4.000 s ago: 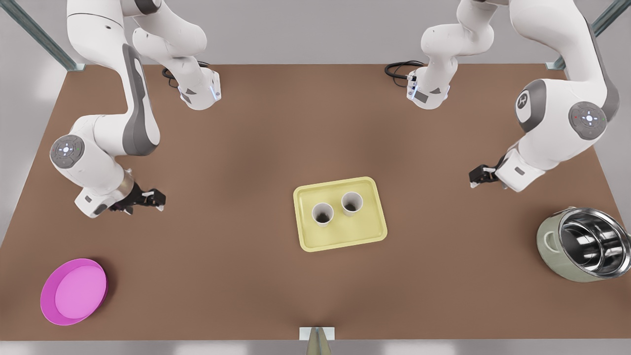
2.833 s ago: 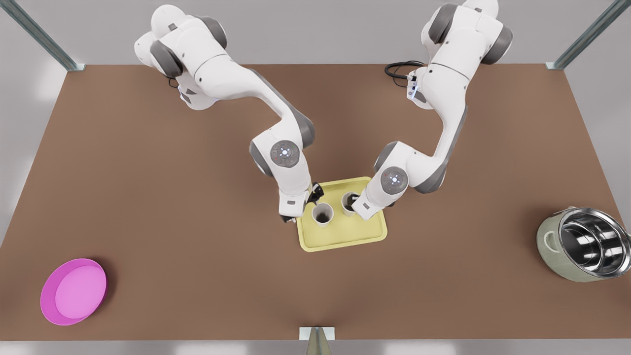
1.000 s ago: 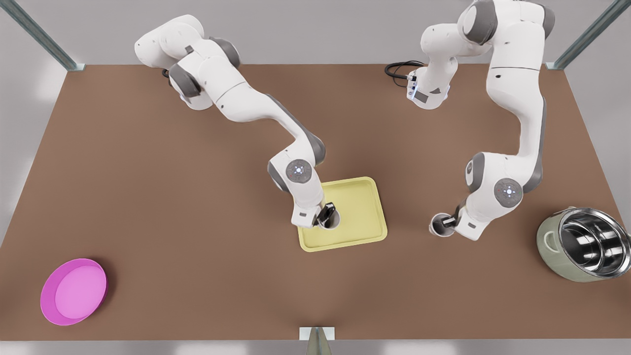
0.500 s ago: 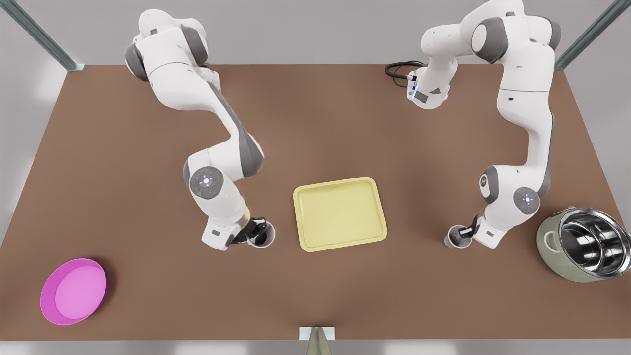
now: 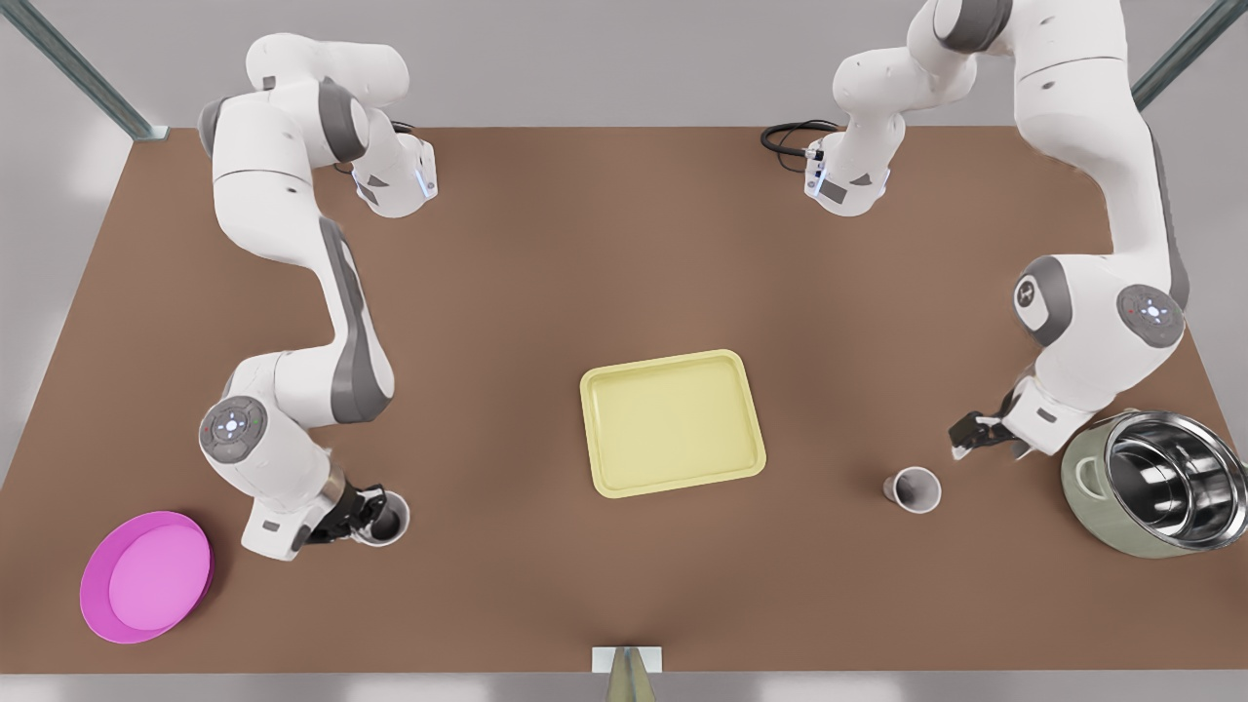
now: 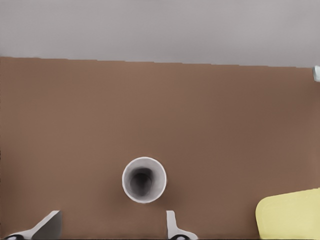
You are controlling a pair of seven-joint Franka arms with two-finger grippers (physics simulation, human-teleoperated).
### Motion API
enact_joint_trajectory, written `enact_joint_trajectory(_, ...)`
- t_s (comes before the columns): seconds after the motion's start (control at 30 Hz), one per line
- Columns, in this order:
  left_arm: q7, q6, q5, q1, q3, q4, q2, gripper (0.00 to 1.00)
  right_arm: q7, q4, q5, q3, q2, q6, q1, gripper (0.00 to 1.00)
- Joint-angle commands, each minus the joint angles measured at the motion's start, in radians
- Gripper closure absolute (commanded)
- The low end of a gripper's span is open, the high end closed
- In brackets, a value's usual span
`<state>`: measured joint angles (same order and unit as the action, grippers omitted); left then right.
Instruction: Use the left arm to pick up the white IKEA cup from the tray and place it on the middle-left position; use the right arm to pick up the white IKEA cup from the tray and place it on the middle-right position
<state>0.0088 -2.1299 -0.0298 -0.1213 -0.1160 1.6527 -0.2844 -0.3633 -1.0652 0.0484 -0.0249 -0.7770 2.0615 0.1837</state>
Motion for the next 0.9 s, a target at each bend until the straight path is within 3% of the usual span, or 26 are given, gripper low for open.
enact_joint_trajectory(0.0,-0.006,0.36,-0.042,0.003,-0.017,-0.033,0.031,0.0,-0.393,-0.009,0.025,0.008,-0.027,0.152,-0.003,0.98)
enact_joint_trajectory(0.1,-0.069,0.473,-0.032,0.005,-0.073,-0.039,0.189,0.0,-0.384,-0.01,0.034,0.023,-0.085,0.276,0.017,0.98)
enact_joint_trajectory(0.13,-0.073,0.488,-0.03,0.009,-0.083,-0.119,0.157,0.0,-0.384,-0.01,0.034,0.033,-0.096,0.307,0.017,0.99)
enact_joint_trajectory(0.27,-0.01,0.465,0.016,-0.006,-0.073,-0.094,0.125,0.0,-0.401,-0.01,0.125,0.039,-0.108,0.315,0.01,0.99)
enact_joint_trajectory(0.57,0.007,0.423,0.016,-0.014,-0.074,-0.093,0.103,0.0,-0.396,-0.021,0.152,0.188,-0.202,0.407,-0.053,0.99)
enact_joint_trajectory(0.87,0.008,0.423,0.018,-0.014,-0.074,-0.091,0.103,0.0,-0.391,-0.039,0.252,0.226,-0.243,0.419,-0.053,0.99)
